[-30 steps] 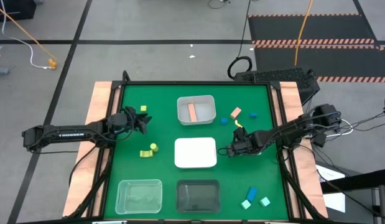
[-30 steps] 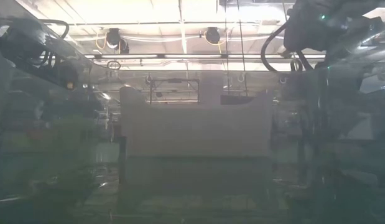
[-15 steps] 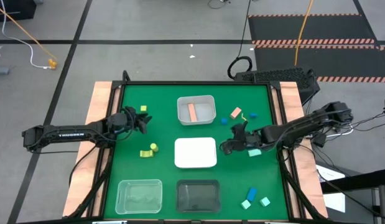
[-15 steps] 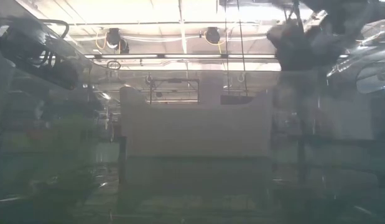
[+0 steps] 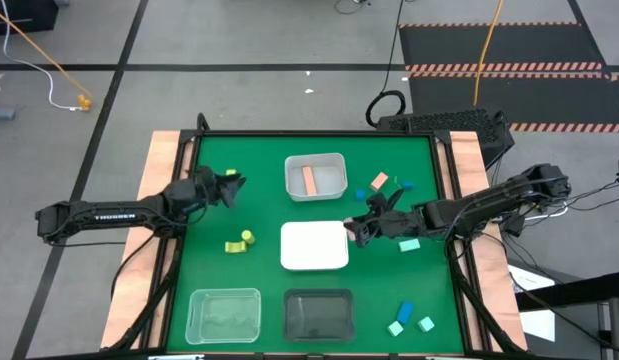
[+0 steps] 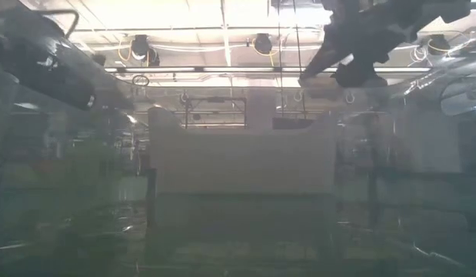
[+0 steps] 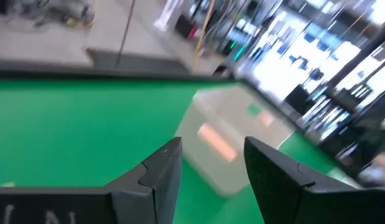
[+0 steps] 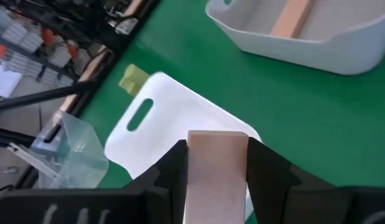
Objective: Sort & place blocks by color
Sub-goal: Put the bottom brown block into the gray bin
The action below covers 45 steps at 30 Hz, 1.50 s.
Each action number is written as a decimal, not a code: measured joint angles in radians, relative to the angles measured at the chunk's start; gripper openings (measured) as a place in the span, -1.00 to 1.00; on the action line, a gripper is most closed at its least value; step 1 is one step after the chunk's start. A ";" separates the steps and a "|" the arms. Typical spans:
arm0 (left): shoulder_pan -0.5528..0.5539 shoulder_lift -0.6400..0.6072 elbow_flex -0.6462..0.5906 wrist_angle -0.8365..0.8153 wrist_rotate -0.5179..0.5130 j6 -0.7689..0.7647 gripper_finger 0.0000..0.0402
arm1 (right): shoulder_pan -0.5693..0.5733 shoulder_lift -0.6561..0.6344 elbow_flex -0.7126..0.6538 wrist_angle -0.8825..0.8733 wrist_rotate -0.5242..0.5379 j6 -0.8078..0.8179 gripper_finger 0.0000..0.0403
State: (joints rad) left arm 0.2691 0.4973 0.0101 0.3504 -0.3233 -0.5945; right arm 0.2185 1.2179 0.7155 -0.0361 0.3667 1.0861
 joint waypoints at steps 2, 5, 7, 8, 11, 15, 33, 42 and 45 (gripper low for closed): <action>0.001 0.000 0.000 0.084 -0.006 0.025 -0.13 | -0.006 0.000 0.000 0.025 0.001 -0.016 -0.45; 0.001 0.000 0.000 0.185 -0.085 0.067 -0.13 | -0.015 0.000 0.000 0.055 0.000 -0.039 -0.45; 0.001 0.000 0.000 0.241 -0.110 0.073 -0.13 | -0.021 0.000 0.000 0.083 0.002 -0.060 -0.45; 0.001 0.000 0.000 0.266 -0.118 0.074 -0.13 | -0.026 0.000 0.000 0.100 0.002 -0.071 -0.45; 0.001 0.000 0.000 0.325 -0.122 0.056 -0.13 | -0.042 0.000 0.000 0.156 0.002 -0.116 -0.45; -0.003 0.000 0.000 0.375 -0.082 -0.062 -0.13 | -0.069 -0.001 0.000 0.250 0.000 -0.190 -0.45; -0.208 0.224 0.385 0.295 0.119 0.203 -0.13 | -0.241 -0.001 0.002 0.478 -0.111 -0.299 -0.45; -0.202 0.479 0.579 0.184 0.020 0.272 -0.13 | -0.321 -0.001 0.002 0.542 -0.191 -0.340 -0.45; -0.201 0.564 0.603 0.181 -0.027 0.318 -0.13 | -0.369 -0.001 0.002 0.590 -0.214 -0.374 -0.45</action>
State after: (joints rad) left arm 0.0677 1.0610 0.6129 0.5312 -0.3498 -0.2764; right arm -0.1509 1.2171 0.7170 0.5542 0.1524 0.7122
